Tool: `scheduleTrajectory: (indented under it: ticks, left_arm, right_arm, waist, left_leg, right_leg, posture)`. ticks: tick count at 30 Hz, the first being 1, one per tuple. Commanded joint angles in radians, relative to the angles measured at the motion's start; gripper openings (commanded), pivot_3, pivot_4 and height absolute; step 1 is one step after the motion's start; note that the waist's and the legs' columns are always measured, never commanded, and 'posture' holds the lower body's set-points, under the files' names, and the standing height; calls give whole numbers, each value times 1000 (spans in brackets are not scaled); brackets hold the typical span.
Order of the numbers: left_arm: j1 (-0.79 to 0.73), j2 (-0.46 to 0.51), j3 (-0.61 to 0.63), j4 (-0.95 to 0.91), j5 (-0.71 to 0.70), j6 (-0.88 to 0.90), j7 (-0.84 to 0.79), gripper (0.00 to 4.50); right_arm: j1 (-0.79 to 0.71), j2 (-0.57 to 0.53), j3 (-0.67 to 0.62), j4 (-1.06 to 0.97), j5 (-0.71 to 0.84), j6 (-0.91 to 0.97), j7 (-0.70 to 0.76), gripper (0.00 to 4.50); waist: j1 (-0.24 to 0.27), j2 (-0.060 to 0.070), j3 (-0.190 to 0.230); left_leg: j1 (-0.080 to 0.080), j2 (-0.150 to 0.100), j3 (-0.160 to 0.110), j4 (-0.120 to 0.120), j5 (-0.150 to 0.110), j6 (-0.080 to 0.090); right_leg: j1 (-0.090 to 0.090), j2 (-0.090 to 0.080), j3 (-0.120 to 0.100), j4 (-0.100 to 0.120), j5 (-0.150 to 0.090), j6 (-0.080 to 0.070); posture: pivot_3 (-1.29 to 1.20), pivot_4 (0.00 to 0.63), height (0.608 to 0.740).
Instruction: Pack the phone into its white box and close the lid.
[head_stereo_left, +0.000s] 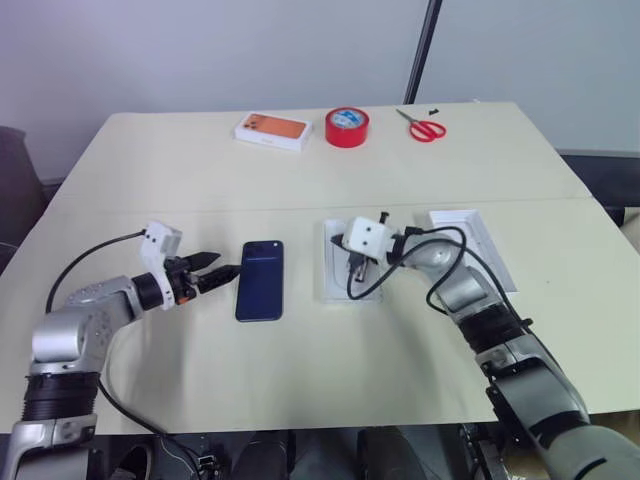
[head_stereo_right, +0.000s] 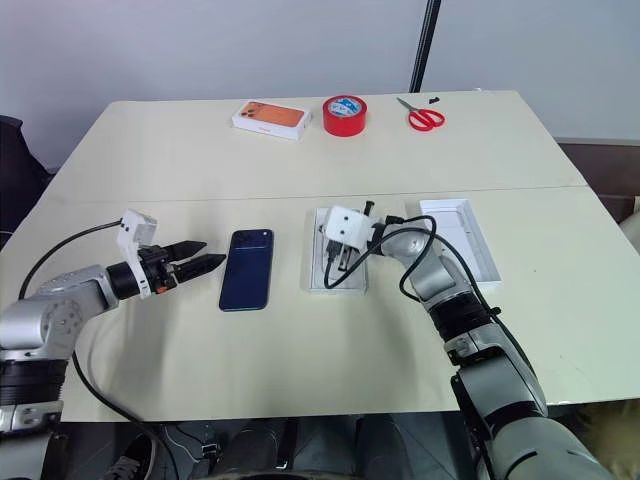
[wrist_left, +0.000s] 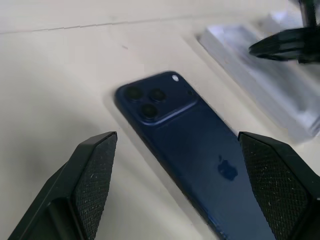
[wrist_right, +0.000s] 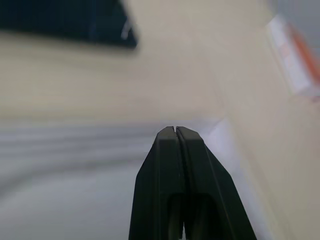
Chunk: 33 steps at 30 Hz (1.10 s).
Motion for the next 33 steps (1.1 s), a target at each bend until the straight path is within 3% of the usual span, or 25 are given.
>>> scheduleTrajectory:
  ticks: [1,6,13,23,27,33]
  left_arm:
    - [-11,32,21,-47,-74,181,36,4072]
    - [14,50,-25,-118,-115,330,46,4072]
    - [41,36,-62,-142,-134,414,71,4072]
    - [-50,-110,-89,-42,-97,553,245,4072]
    - [-115,-203,-46,54,-115,616,284,4072]
    - [-170,-274,-7,72,-129,733,319,4072]
  right_arm:
    - [-25,44,-23,-167,108,67,59,56]
    - [-13,69,140,-207,19,77,139,56]
    - [-32,97,289,-80,-160,93,96,56]
    - [-22,106,313,-73,-215,70,101,56]
    - [-24,130,312,-55,-224,72,90,56]
    - [-11,121,302,-65,-231,67,98,56]
  waist:
    - [-2,0,0]
    - [-3,0,0]
    - [-2,0,0]
    - [26,5,-6]
    - [28,14,-15]
    - [35,16,-16]
  left_leg:
    - [0,0,0,0,0,0]
    - [1,0,0,0,0,0]
    - [1,0,0,0,0,0]
    - [11,-1,0,-1,0,0]
    - [12,-2,0,-1,0,0]
    - [28,-2,-1,-5,0,0]
  right_leg:
    - [0,0,0,0,0,0]
    - [0,0,0,1,0,0]
    - [-1,0,1,1,0,0]
    - [6,-1,1,-1,0,0]
    - [7,-1,1,-1,0,0]
    - [22,-1,1,-3,0,0]
  posture:
    - [0,150,740]
    - [0,150,740]
    - [0,150,740]
    - [0,150,740]
    - [0,150,740]
    - [0,150,740]
